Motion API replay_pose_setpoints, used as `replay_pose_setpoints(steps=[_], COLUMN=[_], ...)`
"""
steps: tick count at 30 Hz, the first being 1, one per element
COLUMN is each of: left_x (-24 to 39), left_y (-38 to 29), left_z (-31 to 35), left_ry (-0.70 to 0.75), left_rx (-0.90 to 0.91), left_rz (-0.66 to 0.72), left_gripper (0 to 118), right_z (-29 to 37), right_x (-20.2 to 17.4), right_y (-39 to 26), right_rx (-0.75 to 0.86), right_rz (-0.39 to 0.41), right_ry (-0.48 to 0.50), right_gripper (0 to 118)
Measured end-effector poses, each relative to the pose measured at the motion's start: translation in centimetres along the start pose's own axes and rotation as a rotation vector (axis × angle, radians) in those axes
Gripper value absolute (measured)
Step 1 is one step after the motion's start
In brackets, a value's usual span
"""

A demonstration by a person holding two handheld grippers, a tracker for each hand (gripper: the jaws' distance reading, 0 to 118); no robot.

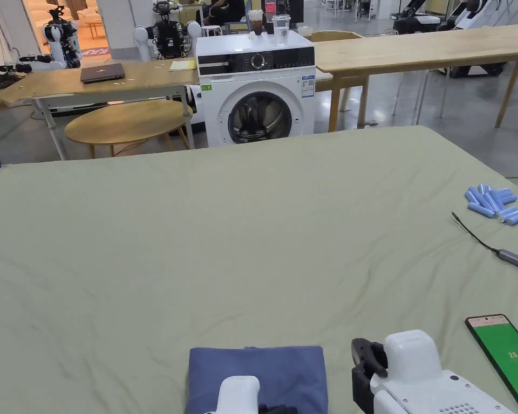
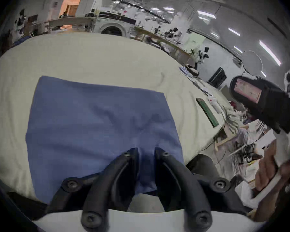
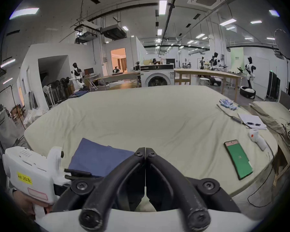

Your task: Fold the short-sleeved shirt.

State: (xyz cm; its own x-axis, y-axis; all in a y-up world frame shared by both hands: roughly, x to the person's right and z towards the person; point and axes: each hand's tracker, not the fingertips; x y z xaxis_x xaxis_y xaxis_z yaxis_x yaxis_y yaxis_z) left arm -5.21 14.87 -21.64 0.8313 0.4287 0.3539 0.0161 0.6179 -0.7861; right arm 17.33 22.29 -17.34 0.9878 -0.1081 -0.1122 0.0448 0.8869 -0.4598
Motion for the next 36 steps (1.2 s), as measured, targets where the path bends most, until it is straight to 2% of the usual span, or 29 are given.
replay_pose_setpoints(steps=[3,7,8,9,11,12,14,16,19,21,22,23,24,26,28,29,32,36], left_x=[-0.6,-2.8,-3.7,-4.9,-7.2,-8.6,-11.2,-13.9,-16.4,-16.9,-16.7,-16.5,-15.6,-15.1,-15.4,-15.3,-16.1,-21.8], left_y=[0.7,1.7,1.7,1.7,1.5,1.3,0.7,0.2,-0.8,-1.4,-1.5,-1.3,-0.9,-0.5,-0.5,0.0,1.0,2.0], left_z=[2.0,6.1,6.9,7.7,8.6,8.8,9.2,8.3,4.9,1.8,0.7,-0.1,-0.7,-1.8,-1.7,-1.0,1.8,6.5], left_ry=[-0.015,-0.014,-0.013,-0.005,0.005,0.017,0.013,-0.068,-0.281,-0.42,-0.52,-0.584,-0.531,-0.392,-0.309,-0.387,-0.282,-0.242], left_rx=[0.046,0.152,0.173,0.178,0.176,0.173,0.194,0.186,0.111,0.066,0.084,0.093,0.092,0.044,0.006,0.051,0.057,0.077], left_rz=[0.024,0.053,0.072,0.093,0.123,0.148,0.226,0.392,0.606,0.694,0.716,0.736,0.739,0.722,0.71,0.707,0.611,0.627], left_gripper=[17,17,26,47,109,113,113,113,113,112,110,103,90,33,33,33,33,33], right_z=[-1.8,-6.3,-7.1,-7.9,-8.7,-8.9,-9.0,-9.0,-9.0,-9.0,-9.0,-8.9,-8.8,-8.7,-8.3,-8.0,-7.3,-7.0], right_x=[-0.5,-1.0,-0.9,-0.7,-0.4,0.0,0.8,1.3,0.9,0.6,0.5,0.4,0.4,0.3,0.4,0.3,-0.4,-2.3], right_y=[-0.4,-2.3,-2.9,-3.6,-4.9,-5.4,-5.7,-5.5,-4.9,-4.8,-4.7,-4.7,-4.7,-4.5,-4.3,-4.1,-3.3,-2.5], right_rx=[-0.057,-0.182,-0.226,-0.284,-0.334,-0.33,-0.343,-0.35,-0.343,-0.344,-0.346,-0.347,-0.347,-0.348,-0.344,-0.339,-0.334,-0.336], right_rz=[-0.053,-0.162,-0.187,-0.194,-0.181,-0.183,-0.218,-0.258,-0.217,-0.194,-0.192,-0.193,-0.195,-0.191,-0.183,-0.182,-0.165,-0.119], right_ry=[0.094,0.231,0.235,0.221,0.182,0.172,0.165,0.169,0.164,0.158,0.157,0.157,0.157,0.151,0.147,0.147,0.141,0.131], right_gripper=[0,0,0,0,0,0,0,0,0,0,0,0,0,0,0,0,0,0])
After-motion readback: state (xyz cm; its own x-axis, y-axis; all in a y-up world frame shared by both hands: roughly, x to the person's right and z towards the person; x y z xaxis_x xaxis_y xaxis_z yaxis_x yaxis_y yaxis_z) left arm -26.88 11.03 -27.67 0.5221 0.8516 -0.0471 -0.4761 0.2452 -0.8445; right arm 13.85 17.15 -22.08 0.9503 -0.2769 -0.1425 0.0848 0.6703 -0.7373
